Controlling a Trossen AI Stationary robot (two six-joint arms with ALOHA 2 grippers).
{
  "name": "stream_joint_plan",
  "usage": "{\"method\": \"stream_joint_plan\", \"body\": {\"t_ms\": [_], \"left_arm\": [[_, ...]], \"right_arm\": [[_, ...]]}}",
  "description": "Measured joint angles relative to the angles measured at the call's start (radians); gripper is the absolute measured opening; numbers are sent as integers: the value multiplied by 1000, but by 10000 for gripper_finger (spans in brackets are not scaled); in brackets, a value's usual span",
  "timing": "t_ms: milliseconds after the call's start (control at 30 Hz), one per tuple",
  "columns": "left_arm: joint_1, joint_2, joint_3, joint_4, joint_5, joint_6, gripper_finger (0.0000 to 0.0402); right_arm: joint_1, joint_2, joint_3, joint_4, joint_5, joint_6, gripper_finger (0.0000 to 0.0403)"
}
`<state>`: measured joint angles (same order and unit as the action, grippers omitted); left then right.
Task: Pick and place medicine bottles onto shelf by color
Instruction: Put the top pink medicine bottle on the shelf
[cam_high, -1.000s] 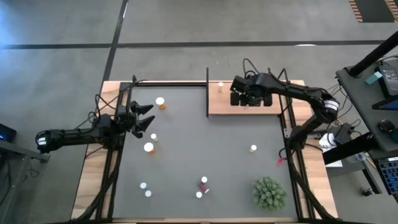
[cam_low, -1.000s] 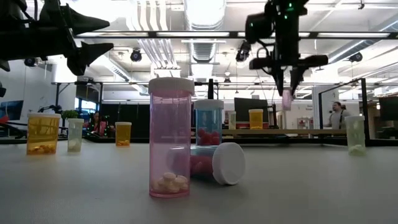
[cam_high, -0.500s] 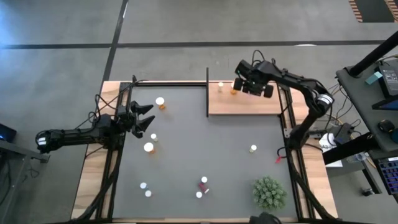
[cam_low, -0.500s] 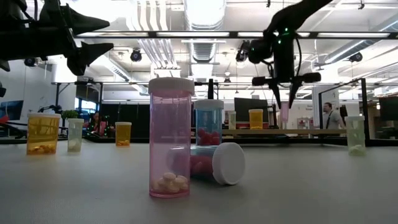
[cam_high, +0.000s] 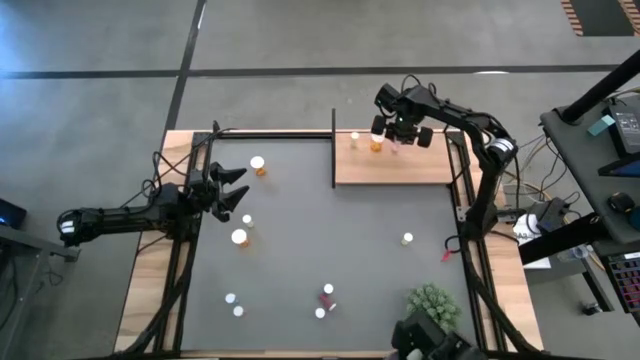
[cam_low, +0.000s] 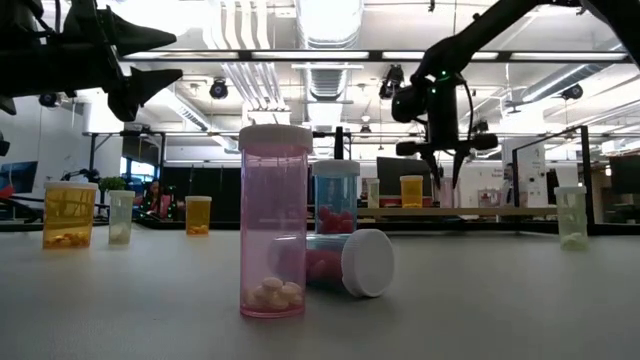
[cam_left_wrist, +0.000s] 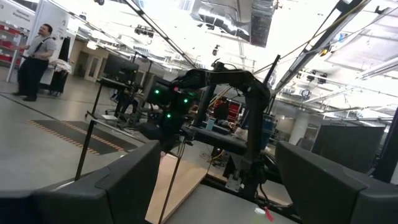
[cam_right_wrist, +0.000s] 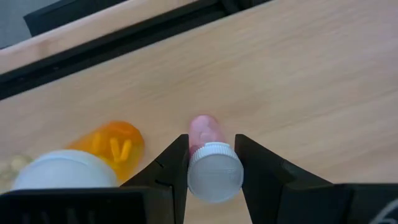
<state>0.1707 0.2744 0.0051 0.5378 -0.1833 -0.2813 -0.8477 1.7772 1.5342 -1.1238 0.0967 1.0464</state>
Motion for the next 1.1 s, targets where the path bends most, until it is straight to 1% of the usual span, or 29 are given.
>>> {"method": "stream_joint_plan", "body": {"t_ms": [167,500,933,1100], "left_arm": [[0,0,0,0,0,0,302],[0,0,0,0,0,0,302],[0,0,0,0,0,0,302],[0,0,0,0,0,0,302]], "right_arm": [[-9,22,18,-1,1,1,107],[-36,23,17,1,11,12,107],[-37,24,17,-13,12,16,107],[-37,27,13,-27,5,20,124]]}}
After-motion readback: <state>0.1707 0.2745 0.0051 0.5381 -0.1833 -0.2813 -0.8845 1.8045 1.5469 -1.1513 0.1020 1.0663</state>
